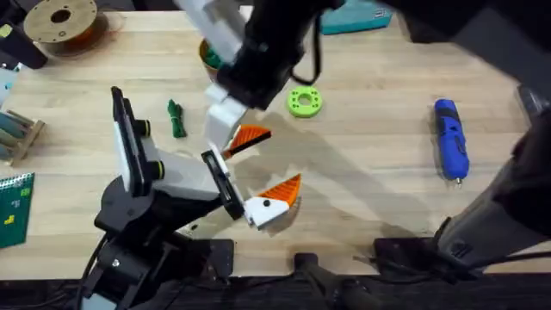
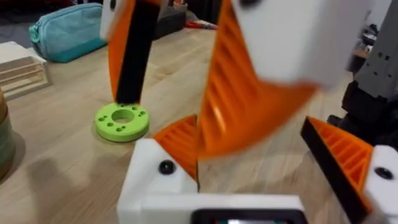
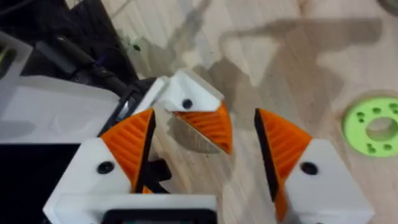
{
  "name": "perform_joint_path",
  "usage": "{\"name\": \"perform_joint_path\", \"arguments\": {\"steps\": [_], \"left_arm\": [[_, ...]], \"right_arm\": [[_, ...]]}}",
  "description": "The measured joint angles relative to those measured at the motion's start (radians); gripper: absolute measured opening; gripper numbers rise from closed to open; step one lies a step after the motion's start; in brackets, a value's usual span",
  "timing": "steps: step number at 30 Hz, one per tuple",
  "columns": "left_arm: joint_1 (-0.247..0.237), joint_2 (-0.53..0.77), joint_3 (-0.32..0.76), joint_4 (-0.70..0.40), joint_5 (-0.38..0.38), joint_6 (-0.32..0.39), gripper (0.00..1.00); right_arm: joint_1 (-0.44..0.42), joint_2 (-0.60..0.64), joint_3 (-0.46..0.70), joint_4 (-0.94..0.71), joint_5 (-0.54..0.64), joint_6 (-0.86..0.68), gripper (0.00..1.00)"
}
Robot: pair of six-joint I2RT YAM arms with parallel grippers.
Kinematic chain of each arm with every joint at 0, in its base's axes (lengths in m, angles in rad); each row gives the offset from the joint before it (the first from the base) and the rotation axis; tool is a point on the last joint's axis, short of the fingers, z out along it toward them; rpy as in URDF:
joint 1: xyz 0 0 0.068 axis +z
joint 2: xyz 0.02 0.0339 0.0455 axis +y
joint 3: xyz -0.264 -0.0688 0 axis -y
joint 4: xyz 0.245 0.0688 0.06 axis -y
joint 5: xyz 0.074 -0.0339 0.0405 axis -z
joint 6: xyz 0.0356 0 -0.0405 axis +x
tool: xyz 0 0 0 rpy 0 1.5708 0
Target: Pick up the gripper from the table and insert it into the empty holder that is missing its gripper. Then pick up a screw, insert it into the mounting hole, and use the screwdriver to tighten it. Finally, clean up the table by picking up the vegetable and placing it into the bucket.
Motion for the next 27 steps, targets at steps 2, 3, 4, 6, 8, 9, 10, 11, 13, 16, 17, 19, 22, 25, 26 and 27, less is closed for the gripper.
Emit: {"name": "perform_joint_path", "arguments": {"steps": [2,3,4,6,8,9,10,11,13,16,17,19,22,25,26,27], "left_arm": [[0.0,0.0,0.0,0.0,0.0,0.0,0.987],[0.0,0.0,0.0,0.0,0.0,0.0,0.987],[0.0,0.0,0.0,0.0,0.0,0.0,0.987],[0.0,0.0,0.0,0.0,0.0,0.0,0.987],[0.0,0.0,0.0,0.0,0.0,0.0,0.987],[0.0,0.0,0.0,0.0,0.0,0.0,0.987],[0.0,0.0,0.0,0.0,0.0,0.0,0.987],[0.0,0.0,0.0,0.0,0.0,0.0,0.987],[0.0,0.0,0.0,0.0,0.0,0.0,0.987],[0.0,0.0,0.0,0.0,-0.002,0.0,0.988],[0.0,0.0,0.0,0.0,-0.004,-0.001,0.971],[0.0,0.0,0.0,0.0,-0.008,0.001,0.91],[0.0,0.0,0.0,0.001,-0.013,0.003,0.686],[0.0,0.0,0.0,0.001,-0.016,0.003,0.384],[0.0,0.0,0.0,0.001,-0.017,0.003,0.289],[0.0,0.0,0.0,0.001,-0.017,0.005,0.162]], "right_arm": [[-0.031,-0.029,0.0,-0.007,0.0,0.003,0.894],[-0.048,-0.047,0.0,-0.017,0.0,0.004,0.894],[-0.064,-0.066,0.0,-0.031,0.0,0.005,0.896],[-0.099,-0.104,0.0,-0.063,0.0,0.008,0.894],[-0.126,-0.14,-0.007,-0.075,0.0,0.01,0.894],[-0.134,-0.159,-0.022,-0.071,0.0,0.011,0.895],[-0.14,-0.184,-0.05,-0.061,-0.001,0.011,0.894],[-0.144,-0.209,-0.085,-0.044,-0.004,0.011,0.894],[-0.153,-0.268,-0.174,0.001,-0.017,0.015,0.894],[-0.171,-0.381,-0.344,0.081,-0.034,0.041,0.895],[-0.181,-0.429,-0.408,0.099,-0.041,0.051,0.895],[-0.2,-0.525,-0.521,0.135,-0.065,0.065,0.895],[-0.22,-0.693,-0.674,0.188,-0.11,0.08,0.897],[-0.22,-0.86,-0.786,0.22,-0.149,0.104,0.898],[-0.22,-0.903,-0.812,0.225,-0.158,0.114,0.897],[-0.22,-0.95,-0.839,0.233,-0.165,0.127,0.898]]}}
